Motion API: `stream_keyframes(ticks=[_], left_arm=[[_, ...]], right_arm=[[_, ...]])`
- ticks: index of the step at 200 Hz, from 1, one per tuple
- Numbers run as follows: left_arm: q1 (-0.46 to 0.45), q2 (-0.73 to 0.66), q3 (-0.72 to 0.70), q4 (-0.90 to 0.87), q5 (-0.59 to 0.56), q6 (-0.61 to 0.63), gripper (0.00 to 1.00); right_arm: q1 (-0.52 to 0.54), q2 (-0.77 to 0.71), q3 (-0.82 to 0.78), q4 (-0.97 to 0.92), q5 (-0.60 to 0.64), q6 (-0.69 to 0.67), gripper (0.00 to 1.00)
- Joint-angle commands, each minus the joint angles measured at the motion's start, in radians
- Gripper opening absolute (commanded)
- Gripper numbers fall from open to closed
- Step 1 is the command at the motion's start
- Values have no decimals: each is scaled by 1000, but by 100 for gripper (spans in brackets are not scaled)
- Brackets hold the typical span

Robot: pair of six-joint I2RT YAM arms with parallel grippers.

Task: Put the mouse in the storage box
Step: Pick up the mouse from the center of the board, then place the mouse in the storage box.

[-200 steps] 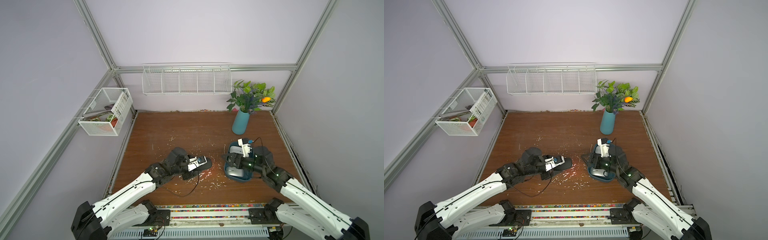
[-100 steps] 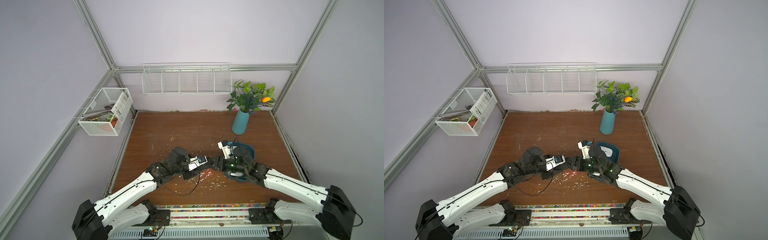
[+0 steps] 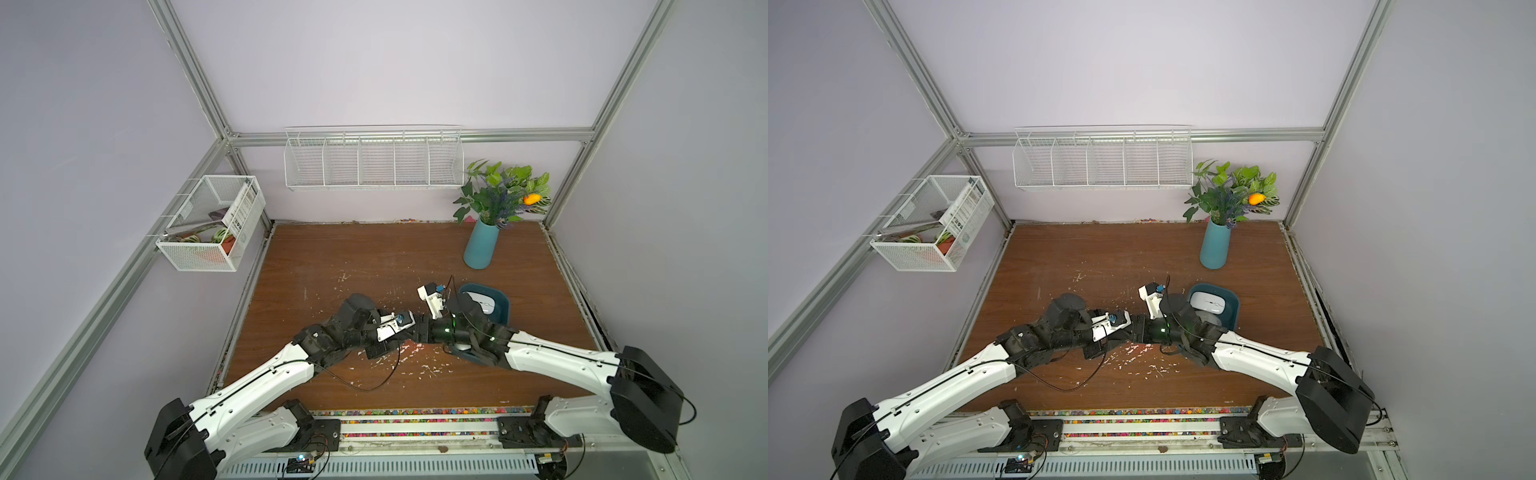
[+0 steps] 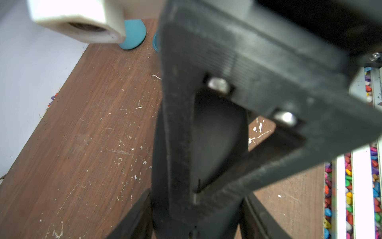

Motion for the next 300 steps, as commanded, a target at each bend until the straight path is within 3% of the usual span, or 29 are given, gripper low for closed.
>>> stream_keyframes(ticks=[1,36,48,73,76,79,114,142,169,206,222,265,300], left_arm=[[-3,11,-2,26,-7,-14,45],[-3,14,-5,28,-13,-15,54],[-3,12,-10,39,-25,-18,66],[-3,-4,-29,67,-48,-24,88],[-3,-7,-30,70,-49,-25,98],[-3,-11,-32,73,-51,-25,100],[-3,-35,-48,89,-59,-25,100],[-6,-31,-45,82,-59,-18,100],[-6,-24,-45,73,-83,-6,100],[-6,-10,-36,62,-81,-3,100],[-5,-9,-37,61,-82,-4,100],[-5,-2,-37,61,-83,-4,100],[-6,0,-37,61,-85,-3,100]], right_arm=[[10,16,13,73,-14,20,39],[14,15,13,61,-8,9,23],[15,6,19,35,5,-1,17],[12,-6,30,1,15,-21,15],[14,-6,33,-5,18,-23,16],[13,-8,34,-12,19,-27,16],[-28,-20,33,-79,40,-54,15],[-139,-66,-1,-119,0,-57,13],[-357,-182,-47,-250,-41,-101,13],[-746,-342,-122,-430,-143,-161,11],[-850,-375,-160,-460,-186,-177,10],[-864,-350,-259,-369,-273,-135,10],[-775,-353,-307,-330,-204,-117,10]])
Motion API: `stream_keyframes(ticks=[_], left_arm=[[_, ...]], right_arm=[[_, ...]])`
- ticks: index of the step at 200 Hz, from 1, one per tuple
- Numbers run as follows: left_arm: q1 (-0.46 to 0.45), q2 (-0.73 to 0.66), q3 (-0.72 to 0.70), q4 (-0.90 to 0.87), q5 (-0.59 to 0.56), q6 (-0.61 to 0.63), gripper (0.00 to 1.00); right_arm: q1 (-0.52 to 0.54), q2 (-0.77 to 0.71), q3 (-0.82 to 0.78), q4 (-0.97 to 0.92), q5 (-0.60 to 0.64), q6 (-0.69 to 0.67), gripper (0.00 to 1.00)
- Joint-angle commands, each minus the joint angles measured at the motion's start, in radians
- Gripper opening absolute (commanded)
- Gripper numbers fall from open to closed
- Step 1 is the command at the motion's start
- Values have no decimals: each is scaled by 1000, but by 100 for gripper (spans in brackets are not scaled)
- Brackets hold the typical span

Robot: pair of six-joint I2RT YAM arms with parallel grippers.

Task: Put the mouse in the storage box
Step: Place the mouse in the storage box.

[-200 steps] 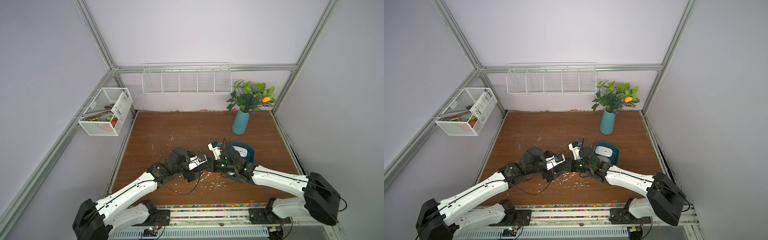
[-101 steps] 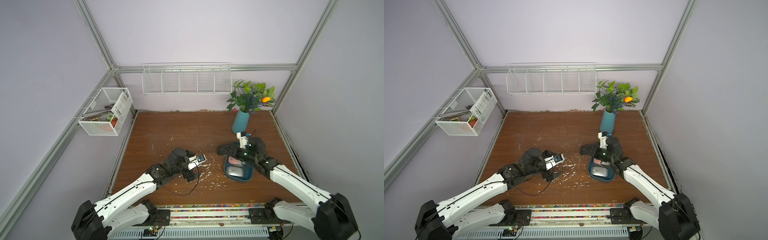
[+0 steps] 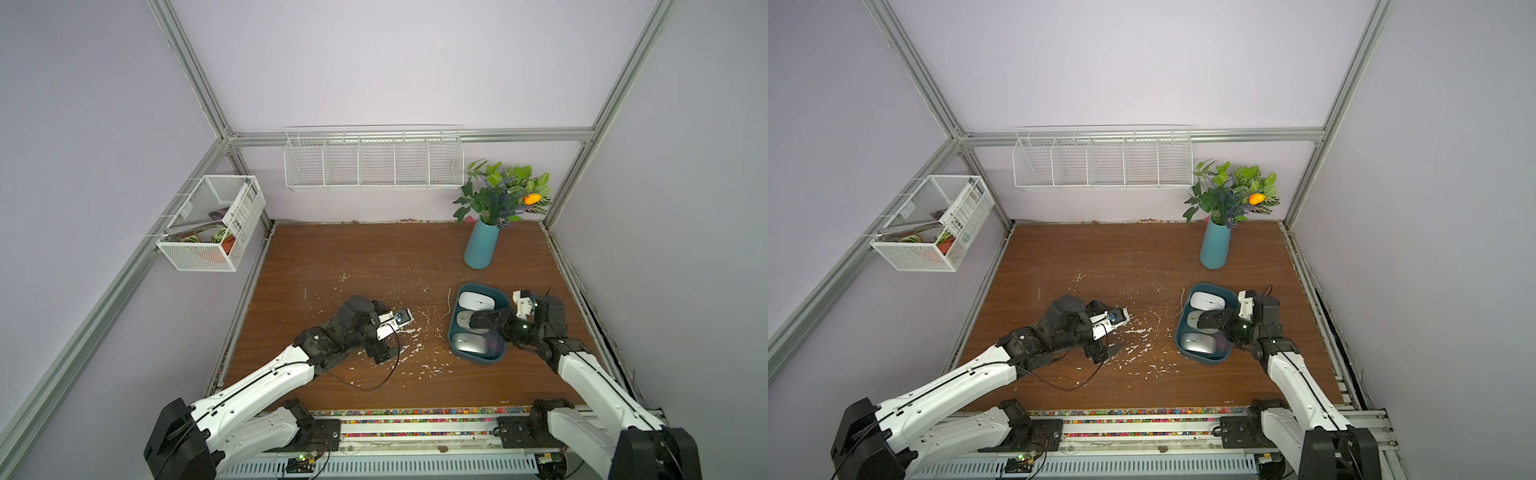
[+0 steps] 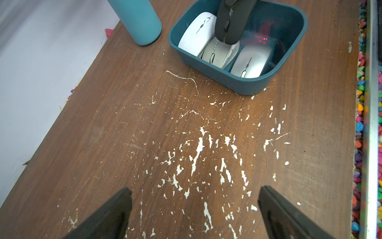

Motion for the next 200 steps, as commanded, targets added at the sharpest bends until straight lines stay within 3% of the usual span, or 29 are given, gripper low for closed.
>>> stream_keyframes(ticks=[1,30,98,200], left_arm=[[-6,7,2,-5,-9,12,100],[-6,6,6,-8,-12,14,100],[-7,8,7,-7,-16,14,100],[-7,11,5,-10,-12,17,100]], right_arm=[[61,-2,-19,62,13,12,10],[135,29,-32,93,81,17,10],[136,109,-40,149,85,0,14],[137,72,-5,10,176,-58,52]])
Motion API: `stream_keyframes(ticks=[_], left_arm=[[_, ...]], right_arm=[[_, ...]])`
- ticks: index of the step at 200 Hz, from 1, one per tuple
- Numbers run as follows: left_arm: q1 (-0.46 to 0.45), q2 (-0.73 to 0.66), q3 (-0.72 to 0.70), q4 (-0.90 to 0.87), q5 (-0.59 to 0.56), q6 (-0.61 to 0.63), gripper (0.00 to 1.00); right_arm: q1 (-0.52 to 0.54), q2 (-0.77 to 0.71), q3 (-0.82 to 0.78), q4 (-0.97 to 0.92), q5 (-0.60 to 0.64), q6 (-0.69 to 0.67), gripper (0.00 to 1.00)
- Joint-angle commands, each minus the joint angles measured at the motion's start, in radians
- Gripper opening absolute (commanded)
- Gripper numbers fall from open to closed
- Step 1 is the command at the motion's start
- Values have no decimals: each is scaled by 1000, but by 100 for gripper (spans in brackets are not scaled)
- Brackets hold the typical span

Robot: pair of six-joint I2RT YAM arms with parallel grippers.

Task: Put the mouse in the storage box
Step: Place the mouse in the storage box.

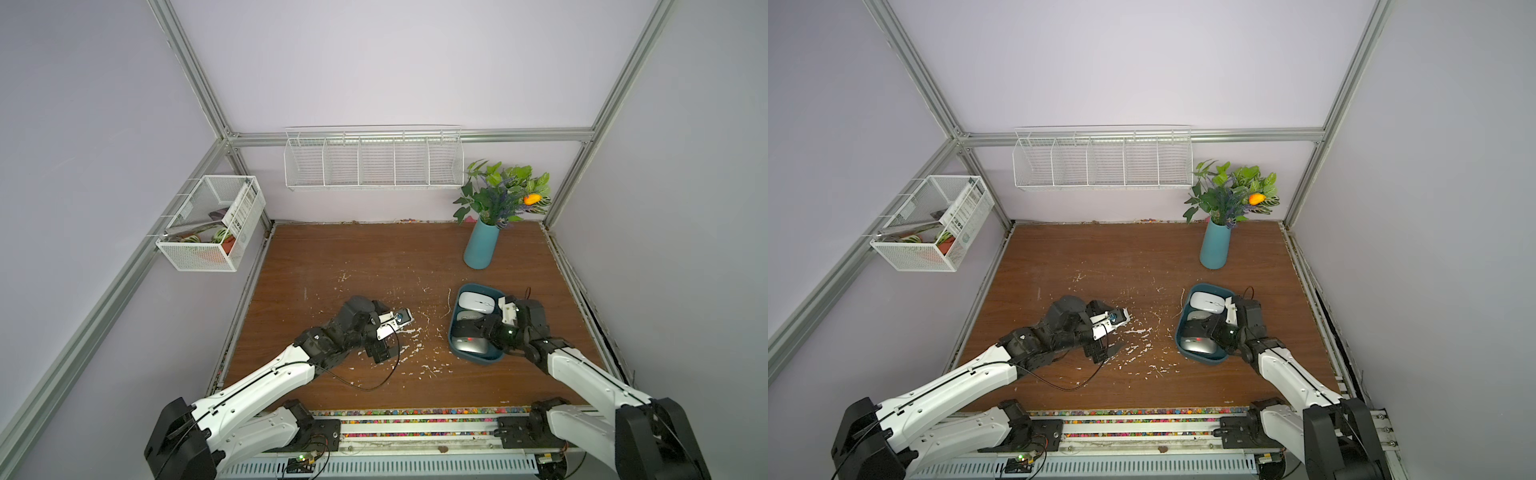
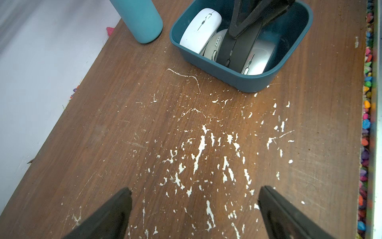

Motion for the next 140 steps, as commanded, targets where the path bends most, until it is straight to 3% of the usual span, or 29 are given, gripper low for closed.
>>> stream_keyframes(ticks=[1,57,115,140], left_arm=[[-7,7,5,-9,2,6,100],[-8,8,6,-12,-1,6,100],[-8,6,4,-9,-10,4,100],[-8,31,31,3,-87,-65,100]], right_arm=[[5,-32,25,-59,45,-32,52],[5,-114,56,-183,137,-62,60],[4,-209,143,-380,415,-151,73],[5,-213,194,-367,579,-204,77]])
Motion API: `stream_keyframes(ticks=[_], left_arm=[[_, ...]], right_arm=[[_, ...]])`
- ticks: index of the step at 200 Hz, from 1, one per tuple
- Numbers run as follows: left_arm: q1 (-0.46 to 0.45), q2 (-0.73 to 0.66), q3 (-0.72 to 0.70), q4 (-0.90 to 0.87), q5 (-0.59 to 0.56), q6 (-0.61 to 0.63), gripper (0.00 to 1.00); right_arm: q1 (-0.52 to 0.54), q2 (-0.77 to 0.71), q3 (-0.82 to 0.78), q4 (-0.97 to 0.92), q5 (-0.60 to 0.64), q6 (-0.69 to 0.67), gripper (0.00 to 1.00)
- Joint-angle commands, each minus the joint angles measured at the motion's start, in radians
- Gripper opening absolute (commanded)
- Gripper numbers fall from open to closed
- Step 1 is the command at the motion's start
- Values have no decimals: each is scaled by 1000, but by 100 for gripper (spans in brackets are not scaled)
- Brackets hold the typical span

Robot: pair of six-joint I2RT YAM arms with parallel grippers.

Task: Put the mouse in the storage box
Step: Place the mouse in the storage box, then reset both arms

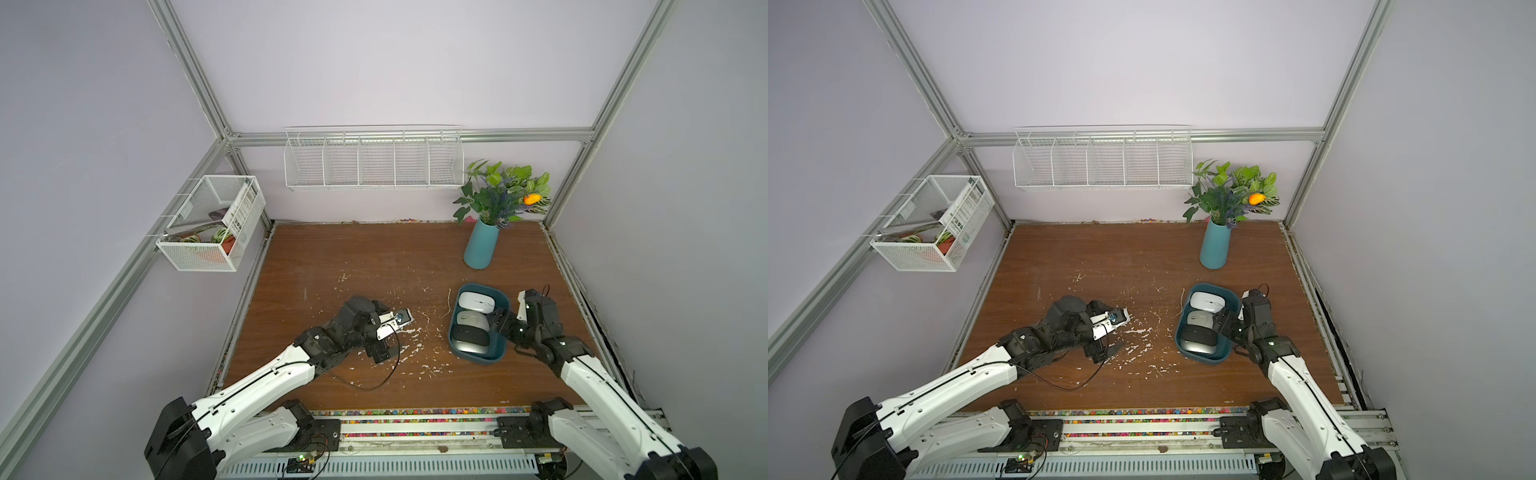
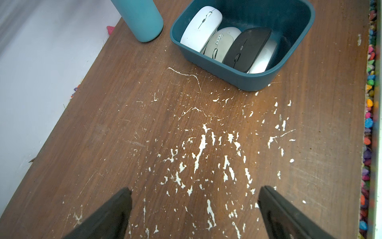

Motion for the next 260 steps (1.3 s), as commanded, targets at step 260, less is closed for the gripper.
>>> stream_keyframes(ticks=[260], left_arm=[[595,388,-445,1365,-427,-190,99]], right_arm=[[-69,669,-262,1521,421,-680,88]])
